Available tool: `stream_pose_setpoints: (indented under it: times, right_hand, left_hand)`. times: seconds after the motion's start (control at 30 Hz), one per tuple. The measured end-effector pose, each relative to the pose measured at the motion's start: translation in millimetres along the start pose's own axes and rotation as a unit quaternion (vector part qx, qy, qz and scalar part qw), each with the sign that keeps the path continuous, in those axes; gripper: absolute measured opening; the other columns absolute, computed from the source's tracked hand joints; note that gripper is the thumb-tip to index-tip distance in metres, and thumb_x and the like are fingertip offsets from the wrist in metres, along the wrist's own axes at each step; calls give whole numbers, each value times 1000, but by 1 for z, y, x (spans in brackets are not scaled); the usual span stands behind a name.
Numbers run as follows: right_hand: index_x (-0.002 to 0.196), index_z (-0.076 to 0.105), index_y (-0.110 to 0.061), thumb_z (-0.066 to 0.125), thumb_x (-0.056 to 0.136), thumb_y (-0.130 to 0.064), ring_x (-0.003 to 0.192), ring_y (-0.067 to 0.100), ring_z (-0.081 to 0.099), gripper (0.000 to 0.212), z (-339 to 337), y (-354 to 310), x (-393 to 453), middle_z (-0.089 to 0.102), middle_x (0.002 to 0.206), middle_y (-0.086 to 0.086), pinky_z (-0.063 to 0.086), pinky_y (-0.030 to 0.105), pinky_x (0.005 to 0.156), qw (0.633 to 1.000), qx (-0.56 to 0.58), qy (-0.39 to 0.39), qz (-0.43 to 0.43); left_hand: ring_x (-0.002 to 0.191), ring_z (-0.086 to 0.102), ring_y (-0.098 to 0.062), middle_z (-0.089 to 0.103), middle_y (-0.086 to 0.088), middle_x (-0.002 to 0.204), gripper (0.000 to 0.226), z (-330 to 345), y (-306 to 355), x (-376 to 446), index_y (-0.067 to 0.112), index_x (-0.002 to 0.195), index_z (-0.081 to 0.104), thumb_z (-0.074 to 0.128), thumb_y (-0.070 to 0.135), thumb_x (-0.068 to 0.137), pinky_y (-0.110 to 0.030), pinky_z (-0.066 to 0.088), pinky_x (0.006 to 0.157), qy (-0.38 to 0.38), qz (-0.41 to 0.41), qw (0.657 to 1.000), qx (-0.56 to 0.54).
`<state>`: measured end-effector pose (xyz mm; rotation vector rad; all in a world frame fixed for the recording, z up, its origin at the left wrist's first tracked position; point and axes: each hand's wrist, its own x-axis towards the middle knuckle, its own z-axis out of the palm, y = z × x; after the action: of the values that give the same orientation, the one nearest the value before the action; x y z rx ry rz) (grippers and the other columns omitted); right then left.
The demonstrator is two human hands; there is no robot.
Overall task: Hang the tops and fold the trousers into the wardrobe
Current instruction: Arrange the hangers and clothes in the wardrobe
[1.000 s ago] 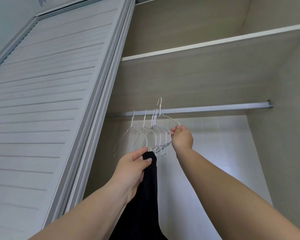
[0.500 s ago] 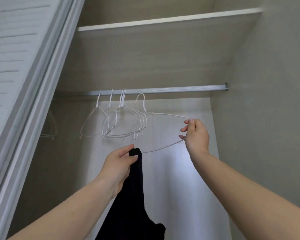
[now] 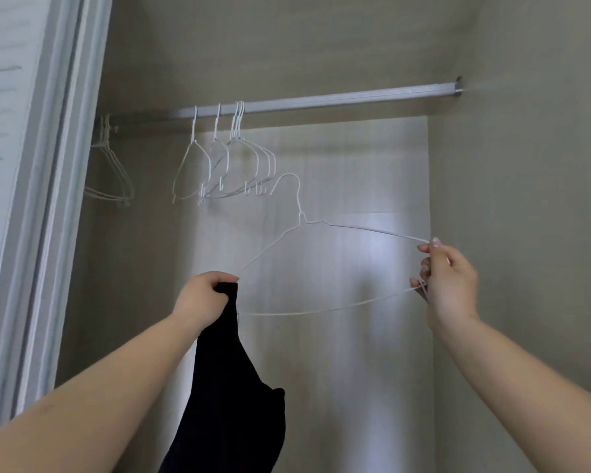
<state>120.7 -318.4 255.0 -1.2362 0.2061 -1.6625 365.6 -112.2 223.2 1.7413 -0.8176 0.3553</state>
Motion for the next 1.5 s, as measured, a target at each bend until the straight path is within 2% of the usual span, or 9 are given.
stream_pose_setpoints:
  times: [0.17, 0.33, 0.77, 0.93, 1.0, 1.07, 1.23, 1.4, 1.5]
  right_hand:
    - [75, 61, -21, 47, 98, -32, 41, 4, 37, 29, 0, 2, -18, 38, 59, -2, 41, 18, 44, 998, 32, -27, 41]
    - [73, 61, -22, 49, 97, -34, 41, 5, 35, 30, -3, 1, -26, 38, 57, -3, 39, 17, 43, 996, 47, -33, 66]
    - [69, 64, -20, 52, 96, -30, 43, 7, 37, 31, 18, 21, -56, 40, 55, -1, 42, 22, 46, 995, 25, -88, 43]
    - [74, 65, -18, 52, 97, -29, 48, 8, 39, 28, 29, 40, -75, 41, 57, -1, 44, 21, 47, 993, -4, -116, 13]
    - [75, 65, -19, 51, 97, -30, 48, 8, 40, 29, 30, 46, -77, 41, 58, 0, 44, 22, 49, 993, -3, -113, 14]
    - [74, 65, -19, 51, 97, -30, 48, 7, 41, 29, 30, 50, -79, 43, 58, 0, 45, 24, 51, 992, 1, -121, 18]
    - [89, 68, -19, 60, 89, -38, 73, 12, 58, 21, 26, 53, -81, 57, 76, 2, 57, 32, 68, 965, 126, -182, 144]
    - [114, 60, -23, 88, 27, -63, 103, 13, 64, 99, 16, 95, -109, 68, 104, 5, 54, 42, 86, 917, 162, -259, 259]
    - [121, 55, -24, 81, 68, -39, 104, 7, 64, 61, 23, 116, -147, 66, 115, 2, 52, 35, 94, 899, -12, -379, 219]
  left_hand:
    - [118, 54, -23, 60, 0, 129, 57, -22, -22, -15, 26, 119, 64, 37, -6, 81, -30, 45, 94, 12, 4, 979, 206]
    - [114, 56, -27, 61, -2, 127, 56, -48, -35, -27, 26, 124, 61, 36, -2, 82, -35, 48, 91, 26, -33, 961, 272]
    - [96, 67, -21, 72, -4, 99, 50, -37, -13, -25, 19, 96, 72, 41, -14, 75, -31, 52, 91, -24, 5, 999, 21]
    - [97, 64, -18, 70, -1, 106, 36, -21, 8, -24, 26, 94, 71, 49, 0, 83, -31, 49, 94, -24, -27, 992, -121]
    - [91, 61, -17, 67, 3, 93, 13, -21, 12, -20, 15, 87, 71, 59, 19, 85, -30, 47, 90, -21, -35, 986, -163]
    - [72, 51, -15, 54, 2, 72, 33, -22, 12, -17, 8, 81, 63, 64, 41, 84, -28, 40, 73, -11, -36, 986, -161]
    - [70, 44, -15, 52, 4, 68, 26, -12, 5, -11, 13, 73, 62, 61, 32, 91, -25, 35, 67, 64, -35, 986, -147]
    - [79, 45, -15, 54, -2, 86, 19, -6, 3, -9, 14, 88, 64, 56, 30, 94, -22, 37, 67, 75, -34, 986, -148]
    - [82, 48, -15, 56, 1, 89, 18, 1, 6, -7, 16, 93, 64, 54, 31, 95, -21, 38, 70, 69, -24, 988, -133]
